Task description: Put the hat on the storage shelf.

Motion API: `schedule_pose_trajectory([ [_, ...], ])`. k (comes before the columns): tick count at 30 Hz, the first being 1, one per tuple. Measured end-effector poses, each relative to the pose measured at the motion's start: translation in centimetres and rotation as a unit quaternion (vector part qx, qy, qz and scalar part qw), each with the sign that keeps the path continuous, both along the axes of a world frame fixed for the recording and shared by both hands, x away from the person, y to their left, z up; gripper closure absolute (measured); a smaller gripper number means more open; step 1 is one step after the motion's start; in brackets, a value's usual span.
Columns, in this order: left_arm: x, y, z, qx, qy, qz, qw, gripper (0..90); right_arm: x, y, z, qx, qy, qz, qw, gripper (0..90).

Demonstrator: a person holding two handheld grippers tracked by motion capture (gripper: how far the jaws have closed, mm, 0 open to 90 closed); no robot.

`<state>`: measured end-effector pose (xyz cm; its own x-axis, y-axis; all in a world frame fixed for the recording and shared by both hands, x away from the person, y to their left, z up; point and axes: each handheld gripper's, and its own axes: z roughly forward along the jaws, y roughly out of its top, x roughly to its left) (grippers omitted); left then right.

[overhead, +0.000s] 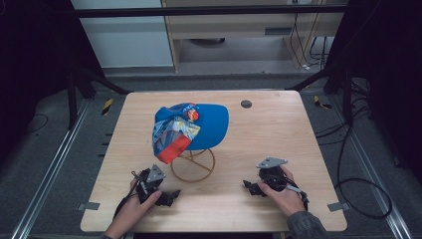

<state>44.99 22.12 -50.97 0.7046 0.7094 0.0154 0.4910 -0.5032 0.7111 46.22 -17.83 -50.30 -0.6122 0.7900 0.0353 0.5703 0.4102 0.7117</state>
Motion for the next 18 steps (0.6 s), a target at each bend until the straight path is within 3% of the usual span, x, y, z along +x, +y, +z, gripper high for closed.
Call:
schedule_pose_trajectory([
  [18, 0.0, 0.0, 0.0, 0.0, 0.0, 0.0, 1.0, 0.0, -0.44, 0.52, -0.86, -0.005, -0.029, -0.015, 0.9994, 10.7],
])
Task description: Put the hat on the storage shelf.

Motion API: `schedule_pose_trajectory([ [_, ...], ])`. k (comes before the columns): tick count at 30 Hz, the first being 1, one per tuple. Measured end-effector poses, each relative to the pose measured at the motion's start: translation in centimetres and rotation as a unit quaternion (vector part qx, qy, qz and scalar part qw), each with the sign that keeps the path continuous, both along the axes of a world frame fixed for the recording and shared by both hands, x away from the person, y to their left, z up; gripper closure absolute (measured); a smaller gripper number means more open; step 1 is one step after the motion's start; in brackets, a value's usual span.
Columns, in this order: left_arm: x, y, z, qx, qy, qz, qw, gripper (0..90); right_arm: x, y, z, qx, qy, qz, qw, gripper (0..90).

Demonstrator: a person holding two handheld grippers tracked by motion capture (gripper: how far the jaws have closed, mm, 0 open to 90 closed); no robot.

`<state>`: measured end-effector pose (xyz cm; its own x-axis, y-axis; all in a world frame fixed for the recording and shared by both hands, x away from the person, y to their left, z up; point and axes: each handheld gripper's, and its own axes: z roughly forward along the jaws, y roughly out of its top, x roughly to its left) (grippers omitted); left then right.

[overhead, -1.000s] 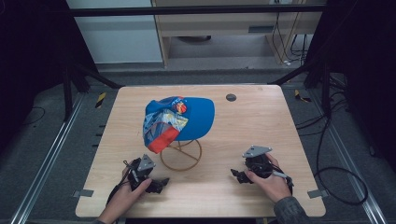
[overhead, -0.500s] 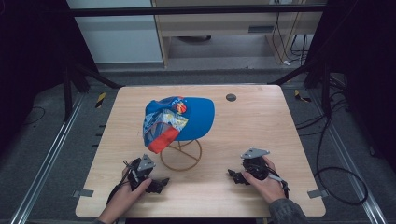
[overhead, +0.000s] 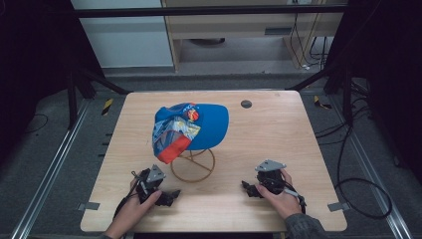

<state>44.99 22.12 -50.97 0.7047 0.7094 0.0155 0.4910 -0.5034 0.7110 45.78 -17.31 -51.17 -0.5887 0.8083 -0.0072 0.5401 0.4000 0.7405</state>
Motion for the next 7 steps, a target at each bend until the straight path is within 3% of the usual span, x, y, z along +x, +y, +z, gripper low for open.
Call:
schedule_pose_trajectory([
  [7, 0.0, 0.0, 0.0, 0.0, 0.0, 0.0, 1.0, 0.0, 0.02, 0.04, -0.02, -0.003, 0.003, -0.012, 0.9999, 7.9],
])
